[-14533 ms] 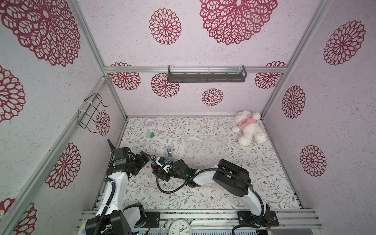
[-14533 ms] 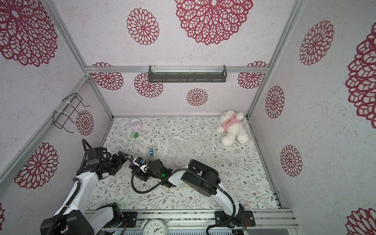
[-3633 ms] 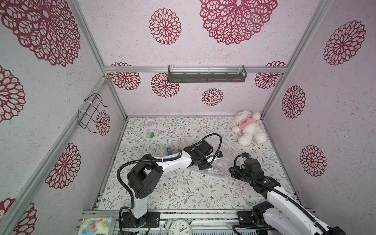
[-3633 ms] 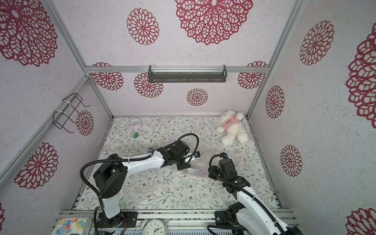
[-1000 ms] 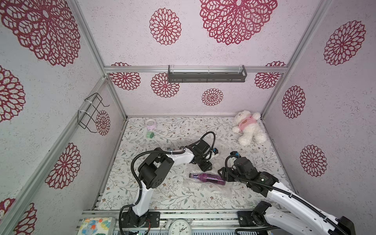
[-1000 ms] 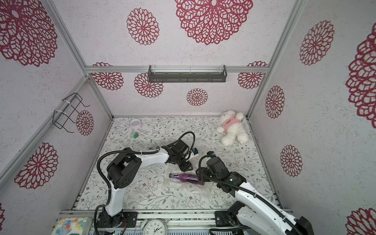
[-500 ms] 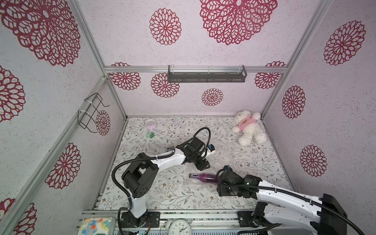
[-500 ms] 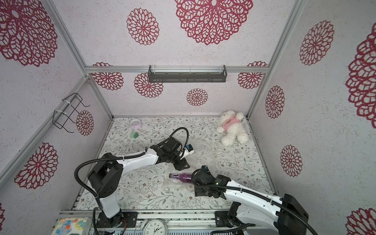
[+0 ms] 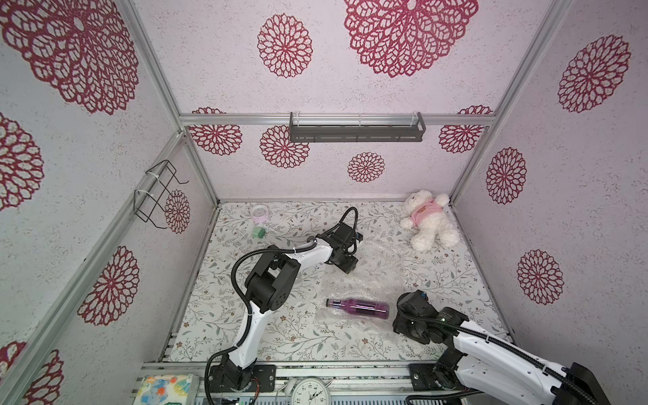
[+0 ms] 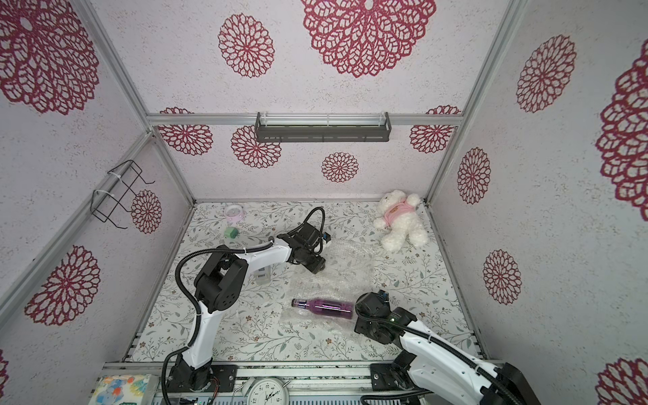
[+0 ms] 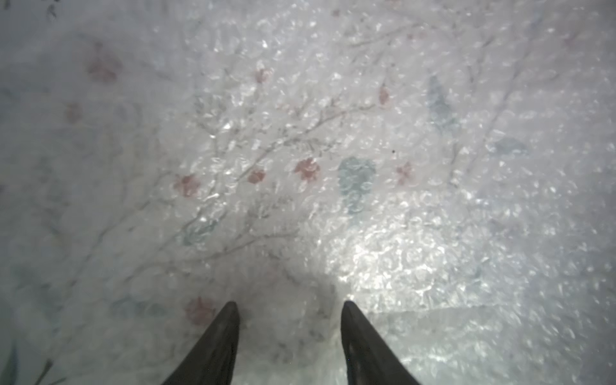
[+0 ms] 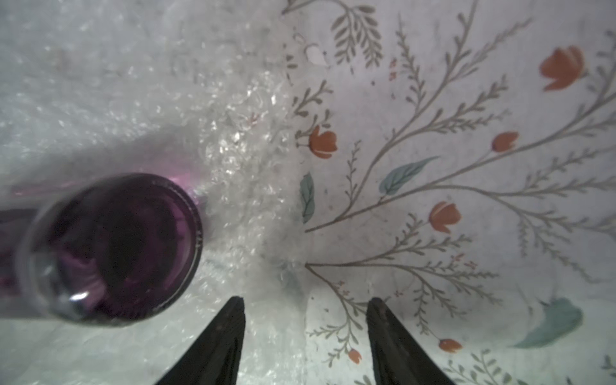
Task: Wrap wine bottles in bubble wrap
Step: Adjust the bubble wrap at the center of the board.
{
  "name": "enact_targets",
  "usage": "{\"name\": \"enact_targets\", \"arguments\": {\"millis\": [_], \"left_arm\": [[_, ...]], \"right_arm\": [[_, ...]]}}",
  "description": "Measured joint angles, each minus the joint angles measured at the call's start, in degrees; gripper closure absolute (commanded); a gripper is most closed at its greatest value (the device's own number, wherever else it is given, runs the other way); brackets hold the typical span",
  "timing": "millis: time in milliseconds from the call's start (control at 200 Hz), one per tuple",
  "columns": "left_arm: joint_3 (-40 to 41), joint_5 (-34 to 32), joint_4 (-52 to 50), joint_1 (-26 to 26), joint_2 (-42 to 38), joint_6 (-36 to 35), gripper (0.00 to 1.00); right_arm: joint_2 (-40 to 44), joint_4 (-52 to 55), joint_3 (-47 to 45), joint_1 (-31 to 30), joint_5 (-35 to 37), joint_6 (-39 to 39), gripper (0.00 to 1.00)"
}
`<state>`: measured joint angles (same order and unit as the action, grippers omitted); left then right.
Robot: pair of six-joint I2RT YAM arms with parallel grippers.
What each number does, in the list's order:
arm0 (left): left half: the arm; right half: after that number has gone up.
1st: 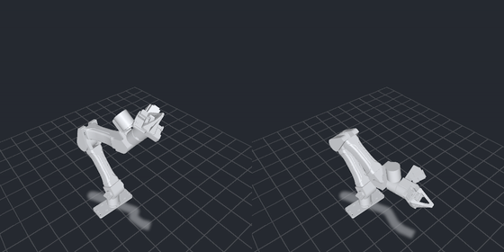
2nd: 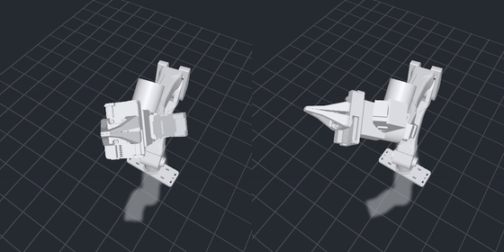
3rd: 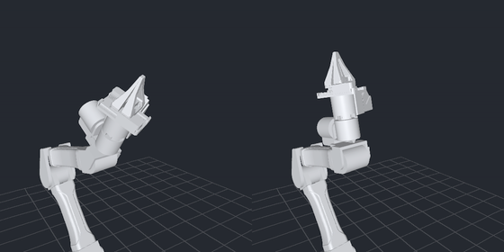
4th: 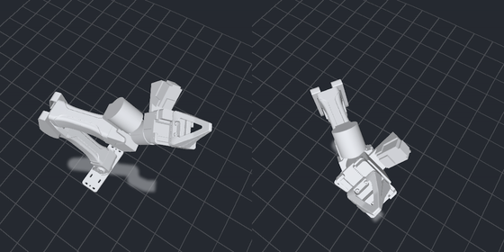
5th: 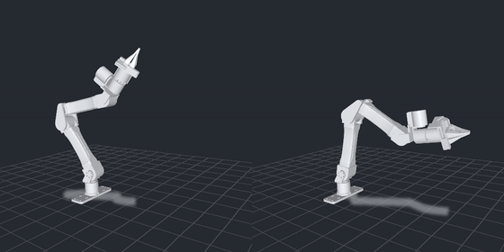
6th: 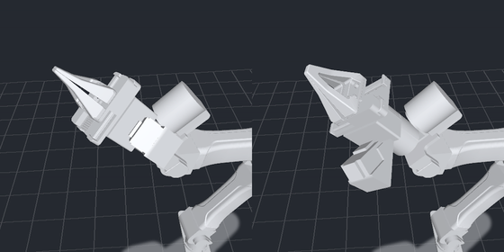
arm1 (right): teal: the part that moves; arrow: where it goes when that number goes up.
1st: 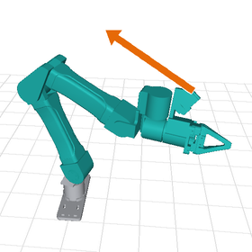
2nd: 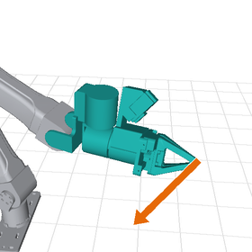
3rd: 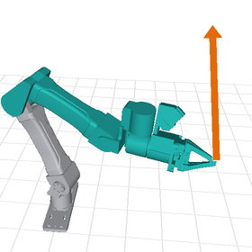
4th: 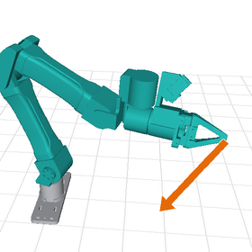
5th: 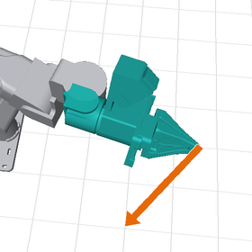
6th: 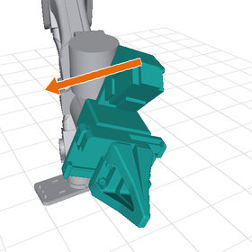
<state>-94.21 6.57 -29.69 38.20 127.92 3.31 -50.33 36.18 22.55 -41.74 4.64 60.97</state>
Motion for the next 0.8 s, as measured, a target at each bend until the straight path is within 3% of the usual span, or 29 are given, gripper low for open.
{"name": "enact_targets", "arguments": {"millis": [375,615,801], "left_arm": [[1.9,-7.8,-1.9,-3.2,-1.2,7.7,0.48],[4.2,-10.4,-2.5,-6.0,-2.8,10.7,0.48],[6.2,-9.2,-2.6,-6.7,-4.7,8.9,0.46]], "right_arm": [[-10.9,-13.4,1.7,9.7,-1.8,-9.6,0.56],[-18.0,-15.2,6.2,12.3,-1.8,-17.1,0.56],[-16.0,-8.8,8.7,12.8,-2.4,-18.3,0.47]]}}
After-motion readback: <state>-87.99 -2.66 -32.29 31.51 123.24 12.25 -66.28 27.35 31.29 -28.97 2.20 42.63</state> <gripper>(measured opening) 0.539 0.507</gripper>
